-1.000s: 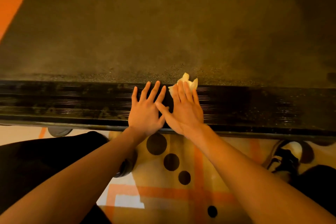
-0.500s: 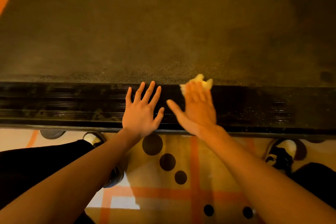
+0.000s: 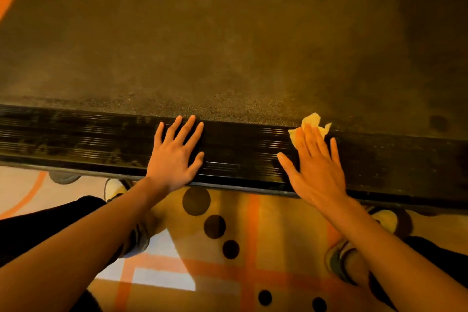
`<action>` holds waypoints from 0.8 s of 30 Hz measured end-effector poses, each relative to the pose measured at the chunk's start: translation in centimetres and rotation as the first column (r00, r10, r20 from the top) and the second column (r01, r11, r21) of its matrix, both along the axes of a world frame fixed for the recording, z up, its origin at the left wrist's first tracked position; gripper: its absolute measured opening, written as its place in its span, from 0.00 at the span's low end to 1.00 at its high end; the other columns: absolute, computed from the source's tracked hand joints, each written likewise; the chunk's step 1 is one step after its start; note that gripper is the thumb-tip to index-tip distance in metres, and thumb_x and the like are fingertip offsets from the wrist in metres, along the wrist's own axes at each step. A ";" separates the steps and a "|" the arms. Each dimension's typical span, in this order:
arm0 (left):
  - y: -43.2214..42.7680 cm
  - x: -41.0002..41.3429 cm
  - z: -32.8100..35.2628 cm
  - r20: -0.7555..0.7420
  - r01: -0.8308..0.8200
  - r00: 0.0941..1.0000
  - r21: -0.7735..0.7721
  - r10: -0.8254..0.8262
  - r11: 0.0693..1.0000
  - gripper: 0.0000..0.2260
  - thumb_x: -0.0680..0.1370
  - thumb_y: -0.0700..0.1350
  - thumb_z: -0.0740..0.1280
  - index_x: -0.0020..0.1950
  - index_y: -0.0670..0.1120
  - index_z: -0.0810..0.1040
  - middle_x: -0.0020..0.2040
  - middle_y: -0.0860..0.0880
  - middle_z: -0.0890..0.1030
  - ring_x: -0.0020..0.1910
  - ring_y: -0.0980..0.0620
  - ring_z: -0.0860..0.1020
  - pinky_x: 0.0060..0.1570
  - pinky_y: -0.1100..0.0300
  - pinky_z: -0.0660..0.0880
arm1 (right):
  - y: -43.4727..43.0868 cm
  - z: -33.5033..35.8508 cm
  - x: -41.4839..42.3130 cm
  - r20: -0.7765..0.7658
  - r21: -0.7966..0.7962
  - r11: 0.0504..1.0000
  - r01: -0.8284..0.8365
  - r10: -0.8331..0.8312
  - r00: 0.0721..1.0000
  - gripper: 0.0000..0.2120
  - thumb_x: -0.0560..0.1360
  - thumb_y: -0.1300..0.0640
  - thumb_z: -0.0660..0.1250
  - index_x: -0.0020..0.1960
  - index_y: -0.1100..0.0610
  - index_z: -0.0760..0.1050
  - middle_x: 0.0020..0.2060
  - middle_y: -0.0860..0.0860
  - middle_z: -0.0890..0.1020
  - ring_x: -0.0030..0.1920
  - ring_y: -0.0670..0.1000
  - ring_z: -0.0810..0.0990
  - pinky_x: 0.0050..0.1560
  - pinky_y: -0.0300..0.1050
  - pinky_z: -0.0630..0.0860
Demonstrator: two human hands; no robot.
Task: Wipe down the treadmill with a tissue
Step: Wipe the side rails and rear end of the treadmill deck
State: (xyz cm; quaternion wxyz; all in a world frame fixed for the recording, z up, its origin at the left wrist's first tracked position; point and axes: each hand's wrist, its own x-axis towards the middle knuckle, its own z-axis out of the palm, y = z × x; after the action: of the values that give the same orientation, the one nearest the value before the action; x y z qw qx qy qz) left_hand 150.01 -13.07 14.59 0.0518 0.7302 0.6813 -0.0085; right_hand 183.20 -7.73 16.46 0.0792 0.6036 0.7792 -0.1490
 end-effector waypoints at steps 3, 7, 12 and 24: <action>0.2 1.6 0.2 0.014 -0.057 0.998 -0.005 0.057 0.998 0.33 0.82 0.63 0.50 0.84 0.47 0.60 0.83 0.44 0.59 0.83 0.39 0.54 0.79 0.36 0.51 | 0.0 0.0 -0.2 -0.032 -0.026 1.000 0.014 -0.015 0.999 0.48 0.70 0.26 0.21 0.84 0.50 0.35 0.83 0.50 0.37 0.82 0.50 0.32 0.81 0.57 0.32; 0.7 5.0 0.3 0.014 0.021 1.000 0.002 -0.022 1.000 0.31 0.84 0.62 0.49 0.84 0.50 0.58 0.84 0.45 0.57 0.83 0.42 0.52 0.81 0.39 0.47 | -0.4 0.1 -0.2 -0.095 -0.061 0.998 0.033 -0.039 0.995 0.45 0.75 0.27 0.26 0.84 0.51 0.36 0.83 0.50 0.36 0.82 0.50 0.31 0.80 0.57 0.30; 1.1 6.2 -0.1 0.027 0.038 0.999 0.018 -0.039 0.999 0.30 0.84 0.62 0.48 0.84 0.52 0.57 0.84 0.46 0.57 0.84 0.43 0.51 0.80 0.38 0.48 | -1.6 0.1 0.7 -0.066 -0.024 0.999 0.041 -0.043 0.997 0.46 0.72 0.27 0.23 0.84 0.50 0.37 0.84 0.50 0.37 0.82 0.50 0.32 0.81 0.58 0.32; 0.9 6.2 -0.4 0.031 0.039 0.999 0.040 -0.040 0.998 0.30 0.84 0.63 0.49 0.84 0.52 0.58 0.84 0.46 0.58 0.83 0.42 0.52 0.80 0.37 0.49 | -9.0 -0.2 -5.4 -0.152 0.068 0.974 -0.216 0.224 0.963 0.40 0.81 0.29 0.34 0.85 0.51 0.48 0.84 0.50 0.45 0.83 0.50 0.37 0.82 0.61 0.45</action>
State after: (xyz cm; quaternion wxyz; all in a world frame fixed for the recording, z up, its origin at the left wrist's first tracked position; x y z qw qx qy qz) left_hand 156.19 -12.15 14.15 0.0480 0.7444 0.6658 0.0157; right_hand 177.78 -16.76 16.26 0.0178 0.5015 0.8487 -0.1671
